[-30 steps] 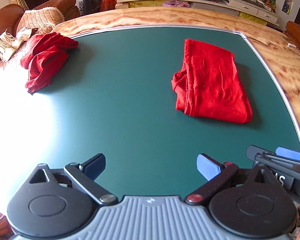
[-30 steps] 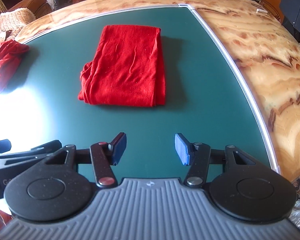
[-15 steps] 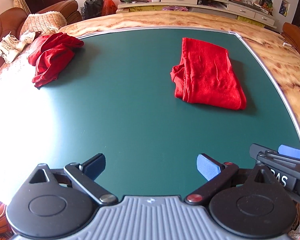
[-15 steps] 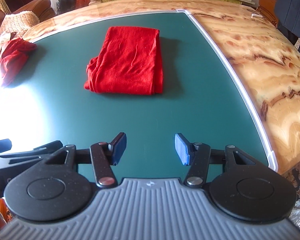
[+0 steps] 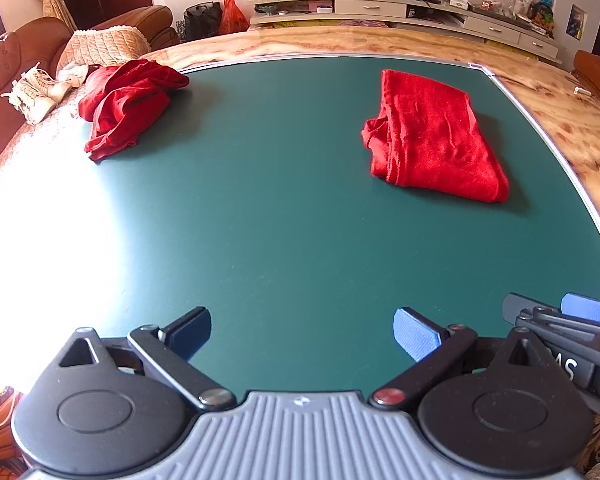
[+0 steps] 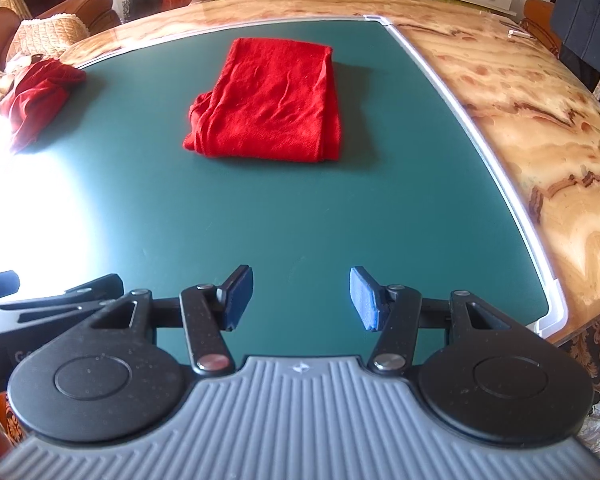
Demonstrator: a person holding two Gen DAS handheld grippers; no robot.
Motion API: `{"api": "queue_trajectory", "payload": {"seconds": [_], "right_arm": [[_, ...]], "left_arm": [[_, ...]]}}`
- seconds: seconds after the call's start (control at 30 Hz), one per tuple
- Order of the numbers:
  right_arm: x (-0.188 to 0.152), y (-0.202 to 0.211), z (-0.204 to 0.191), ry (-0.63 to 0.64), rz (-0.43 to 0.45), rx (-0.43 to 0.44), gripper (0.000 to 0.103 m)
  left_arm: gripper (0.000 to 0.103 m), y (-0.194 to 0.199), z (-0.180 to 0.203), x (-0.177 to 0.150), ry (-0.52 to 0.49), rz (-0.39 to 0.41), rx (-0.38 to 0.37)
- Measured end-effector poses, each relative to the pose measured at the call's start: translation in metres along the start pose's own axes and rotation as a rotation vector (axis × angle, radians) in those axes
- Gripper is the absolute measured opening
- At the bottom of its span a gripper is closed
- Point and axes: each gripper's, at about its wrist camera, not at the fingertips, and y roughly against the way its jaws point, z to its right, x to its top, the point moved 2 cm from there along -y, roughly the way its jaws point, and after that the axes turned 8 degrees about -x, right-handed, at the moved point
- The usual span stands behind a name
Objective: Fold clothes
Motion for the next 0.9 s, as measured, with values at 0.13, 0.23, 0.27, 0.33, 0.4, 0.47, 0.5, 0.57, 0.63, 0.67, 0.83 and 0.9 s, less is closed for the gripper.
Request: {"api": "queue_trajectory", "payload": {"seconds": [0.13, 0.23, 0.27, 0.33, 0.4, 0.47, 0.5, 0.57, 0.63, 0.67, 0.83, 0.9], "right_arm": [[-0.007, -0.002, -0.002, 0.002, 0.005, 0.003, 0.061], [-0.012, -0.004, -0.003, -0.004, 0.009, 0.005, 0.061], [-0.013, -0.005, -0.003, -0.007, 0.009, 0.006, 0.061], [-0.016, -0.006, -0.003, -0.012, 0.012, 0.008, 0.061], [-0.019, -0.007, -0.003, -0.015, 0.014, 0.008, 0.061], [-0.022, -0.009, -0.003, -0.015, 0.011, 0.007, 0.061], [-0.023, -0.010, -0.003, -0.016, 0.010, 0.007, 0.061], [-0.027, -0.012, -0.004, -0.020, 0.011, 0.010, 0.061], [-0.030, -0.012, -0.004, -0.023, 0.015, 0.012, 0.061], [-0.031, -0.013, -0.005, -0.024, 0.015, 0.012, 0.061], [-0.037, -0.015, -0.005, -0.031, 0.013, 0.014, 0.061], [-0.039, -0.016, -0.005, -0.032, 0.019, 0.013, 0.061]], "left_arm": [[0.101, -0.001, -0.002, -0.007, 0.000, 0.010, 0.008], [0.101, -0.003, -0.004, -0.012, 0.013, 0.014, 0.003], [0.101, -0.004, -0.004, -0.014, 0.017, 0.016, 0.001], [0.101, -0.005, -0.005, -0.018, 0.025, 0.022, -0.003], [0.101, -0.006, -0.004, -0.022, 0.025, 0.027, -0.004], [0.101, -0.008, -0.003, -0.025, 0.021, 0.028, 0.000], [0.101, -0.008, -0.004, -0.026, 0.024, 0.028, -0.002], [0.101, -0.009, -0.004, -0.030, 0.028, 0.030, -0.004], [0.101, -0.010, -0.004, -0.032, 0.020, 0.038, -0.003], [0.101, -0.010, -0.004, -0.033, 0.015, 0.041, -0.001], [0.101, -0.012, -0.004, -0.038, 0.011, 0.053, 0.001], [0.101, -0.012, -0.003, -0.040, 0.007, 0.060, 0.001]]}}
